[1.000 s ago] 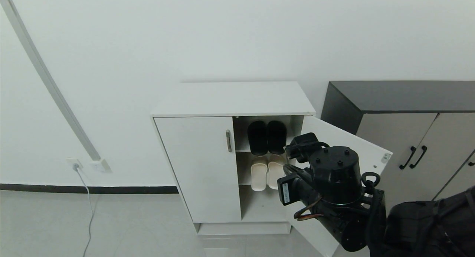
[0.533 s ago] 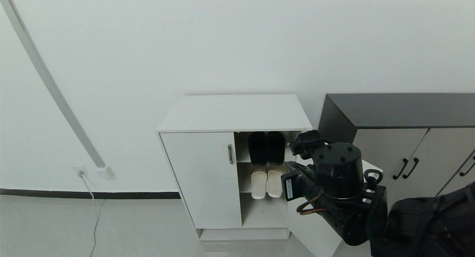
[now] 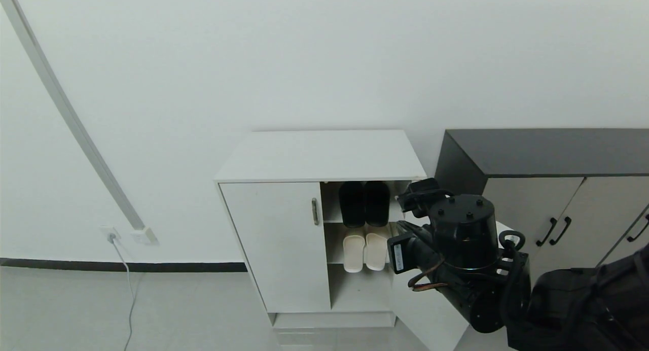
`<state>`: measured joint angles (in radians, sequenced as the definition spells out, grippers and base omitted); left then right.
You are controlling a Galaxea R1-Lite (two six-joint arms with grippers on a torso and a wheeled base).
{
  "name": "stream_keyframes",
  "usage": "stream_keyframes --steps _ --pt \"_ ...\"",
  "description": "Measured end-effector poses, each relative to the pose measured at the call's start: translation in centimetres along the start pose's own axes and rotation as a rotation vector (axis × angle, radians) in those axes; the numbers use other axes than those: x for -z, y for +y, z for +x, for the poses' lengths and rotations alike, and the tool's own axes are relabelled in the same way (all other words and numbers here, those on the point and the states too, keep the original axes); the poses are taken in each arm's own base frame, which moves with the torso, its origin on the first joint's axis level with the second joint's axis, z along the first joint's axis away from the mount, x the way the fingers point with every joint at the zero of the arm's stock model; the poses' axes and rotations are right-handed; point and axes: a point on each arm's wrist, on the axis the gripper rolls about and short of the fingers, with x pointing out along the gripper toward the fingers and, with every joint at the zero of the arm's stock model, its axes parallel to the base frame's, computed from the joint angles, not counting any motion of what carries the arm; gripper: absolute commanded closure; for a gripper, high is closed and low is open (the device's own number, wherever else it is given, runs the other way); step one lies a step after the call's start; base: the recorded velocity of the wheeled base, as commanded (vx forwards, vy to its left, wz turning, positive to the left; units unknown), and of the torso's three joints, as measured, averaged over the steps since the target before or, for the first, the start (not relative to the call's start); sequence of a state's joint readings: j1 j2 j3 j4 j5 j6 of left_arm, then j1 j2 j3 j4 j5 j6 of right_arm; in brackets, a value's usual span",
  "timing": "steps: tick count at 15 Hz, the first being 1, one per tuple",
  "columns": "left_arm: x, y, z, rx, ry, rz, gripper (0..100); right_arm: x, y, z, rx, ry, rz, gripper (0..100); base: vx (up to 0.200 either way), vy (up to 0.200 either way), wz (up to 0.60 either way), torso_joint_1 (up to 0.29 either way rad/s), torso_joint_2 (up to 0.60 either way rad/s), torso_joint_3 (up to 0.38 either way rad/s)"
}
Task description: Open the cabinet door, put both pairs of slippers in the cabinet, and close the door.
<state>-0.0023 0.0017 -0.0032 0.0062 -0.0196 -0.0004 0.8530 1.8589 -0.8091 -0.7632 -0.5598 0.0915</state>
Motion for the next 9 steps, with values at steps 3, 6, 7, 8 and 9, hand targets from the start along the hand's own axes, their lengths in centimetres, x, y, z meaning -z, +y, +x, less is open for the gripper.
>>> stream_keyframes --steps 3,6,7,8,9 --pt "0.0 0.0 0.0 0.0 0.0 0.0 100 0.02 -0.05 0.02 0.002 0.001 -0.002 100 0.0 0.0 -0.2 -0.001 0.0 -0.001" --pt "-0.01 0.0 0.0 -0.001 -0.001 0.0 100 0.02 -0.13 0.08 -0.007 0.003 -0.001 100 0.0 0.0 -0.6 0.002 0.0 0.001" --pt "0.02 0.0 0.0 0.002 0.001 0.0 100 0.0 -0.18 0.12 -0.008 0.002 0.0 100 0.0 0.0 -0.6 0.017 0.0 -0.007" --pt "0.01 0.0 0.0 -0.001 0.0 0.0 100 0.03 -0.34 0.22 -0.002 0.005 0.0 100 0.0 0.0 -0.6 0.002 0.0 -0.002" --pt "0.0 0.0 0.0 0.0 0.0 0.0 100 0.02 -0.34 0.22 -0.003 0.004 0.001 100 0.0 0.0 -0.6 -0.002 0.0 0.002"
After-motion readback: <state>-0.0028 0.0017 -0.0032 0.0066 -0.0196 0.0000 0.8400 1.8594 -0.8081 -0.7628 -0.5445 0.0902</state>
